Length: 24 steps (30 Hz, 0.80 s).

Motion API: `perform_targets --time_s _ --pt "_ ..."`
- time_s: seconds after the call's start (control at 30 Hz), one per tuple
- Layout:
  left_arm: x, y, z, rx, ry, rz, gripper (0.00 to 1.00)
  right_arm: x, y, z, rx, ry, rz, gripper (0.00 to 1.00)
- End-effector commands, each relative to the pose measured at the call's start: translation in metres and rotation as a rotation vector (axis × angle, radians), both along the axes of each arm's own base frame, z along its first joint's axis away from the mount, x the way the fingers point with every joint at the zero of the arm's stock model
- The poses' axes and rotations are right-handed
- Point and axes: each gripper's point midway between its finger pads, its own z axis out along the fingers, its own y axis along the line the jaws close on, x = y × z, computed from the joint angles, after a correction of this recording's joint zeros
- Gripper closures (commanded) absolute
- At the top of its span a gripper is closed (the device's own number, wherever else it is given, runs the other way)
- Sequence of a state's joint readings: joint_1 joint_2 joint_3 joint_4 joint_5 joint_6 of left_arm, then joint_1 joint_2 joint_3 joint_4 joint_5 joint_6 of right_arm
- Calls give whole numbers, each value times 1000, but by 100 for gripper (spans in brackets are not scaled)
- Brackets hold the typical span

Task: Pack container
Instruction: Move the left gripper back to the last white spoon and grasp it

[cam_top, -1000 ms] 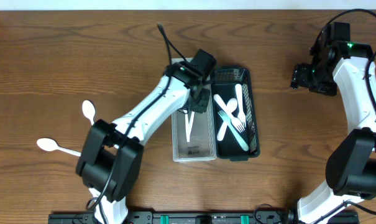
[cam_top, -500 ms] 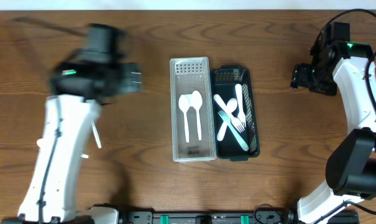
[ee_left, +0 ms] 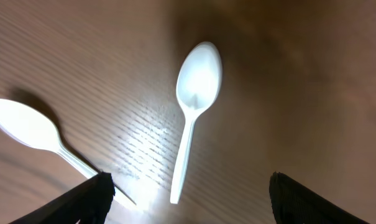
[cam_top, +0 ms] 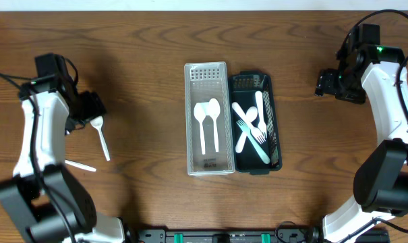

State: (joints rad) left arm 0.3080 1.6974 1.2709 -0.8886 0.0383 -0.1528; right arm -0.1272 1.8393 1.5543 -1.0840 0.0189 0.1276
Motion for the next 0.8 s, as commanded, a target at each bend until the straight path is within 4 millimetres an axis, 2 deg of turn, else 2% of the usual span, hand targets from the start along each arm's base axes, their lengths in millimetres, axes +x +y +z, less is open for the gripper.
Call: perform_targets --time_s 0.0,0.13,0.37,0.5,0.67,0.77 --pt "-3 -3 -28 -37 65 -55 18 -1 0 -1 -1 4 9 22" --pt "-4 -3 -58 -59 132 -67 17 -1 0 -1 -1 5 9 22" --pt "-3 -3 -85 -76 178 -70 18 -1 0 -1 -1 5 9 22" --pt "-4 -5 -93 -92 192 -79 19 -1 0 -1 -1 5 9 22" --pt "-5 -9 -98 -113 199 -117 27 -1 0 -1 -1 5 9 22" --pt "-6 -10 -99 -118 205 -117 42 -1 0 -1 -1 5 9 22"
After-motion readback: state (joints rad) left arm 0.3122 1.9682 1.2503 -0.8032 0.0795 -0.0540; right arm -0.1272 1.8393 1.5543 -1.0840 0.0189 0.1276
